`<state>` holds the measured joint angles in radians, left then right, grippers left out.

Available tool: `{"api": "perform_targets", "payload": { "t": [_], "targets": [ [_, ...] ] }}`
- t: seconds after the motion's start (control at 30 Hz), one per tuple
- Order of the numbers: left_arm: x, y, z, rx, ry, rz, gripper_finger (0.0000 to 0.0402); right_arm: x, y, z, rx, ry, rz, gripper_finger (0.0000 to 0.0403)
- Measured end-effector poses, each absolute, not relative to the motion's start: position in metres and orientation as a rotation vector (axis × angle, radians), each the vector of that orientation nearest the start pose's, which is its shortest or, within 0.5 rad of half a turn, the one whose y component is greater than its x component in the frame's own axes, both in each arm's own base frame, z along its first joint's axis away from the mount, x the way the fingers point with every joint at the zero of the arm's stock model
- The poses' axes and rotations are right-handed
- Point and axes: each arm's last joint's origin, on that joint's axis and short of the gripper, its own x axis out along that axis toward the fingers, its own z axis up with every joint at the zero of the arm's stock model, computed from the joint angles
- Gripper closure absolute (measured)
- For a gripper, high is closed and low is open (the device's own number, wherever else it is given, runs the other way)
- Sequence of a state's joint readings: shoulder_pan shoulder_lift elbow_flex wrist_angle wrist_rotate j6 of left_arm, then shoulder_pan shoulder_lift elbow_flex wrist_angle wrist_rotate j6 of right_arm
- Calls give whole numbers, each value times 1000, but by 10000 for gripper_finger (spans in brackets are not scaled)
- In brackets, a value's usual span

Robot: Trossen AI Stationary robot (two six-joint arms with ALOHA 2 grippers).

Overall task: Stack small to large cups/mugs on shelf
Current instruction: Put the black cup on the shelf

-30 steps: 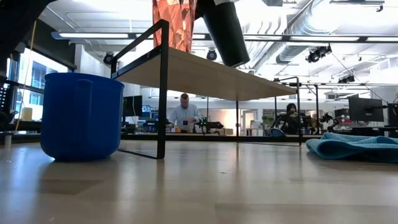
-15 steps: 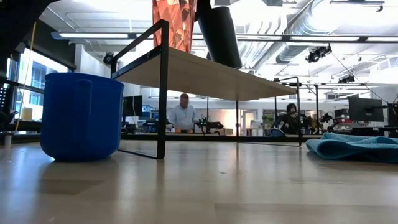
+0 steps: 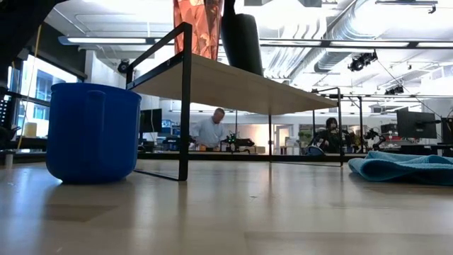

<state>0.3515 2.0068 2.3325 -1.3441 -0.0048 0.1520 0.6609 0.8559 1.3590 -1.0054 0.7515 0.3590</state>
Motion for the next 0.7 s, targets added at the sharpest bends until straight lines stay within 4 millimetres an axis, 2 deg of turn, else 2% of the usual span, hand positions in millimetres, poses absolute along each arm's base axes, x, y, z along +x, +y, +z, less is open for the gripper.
{"api": "perform_targets", "payload": {
  "t": [0.7],
  "targets": [
    [369,136,395,-47,1046,242,401,100,53,430,25,362,-156,297]
  ]
}}
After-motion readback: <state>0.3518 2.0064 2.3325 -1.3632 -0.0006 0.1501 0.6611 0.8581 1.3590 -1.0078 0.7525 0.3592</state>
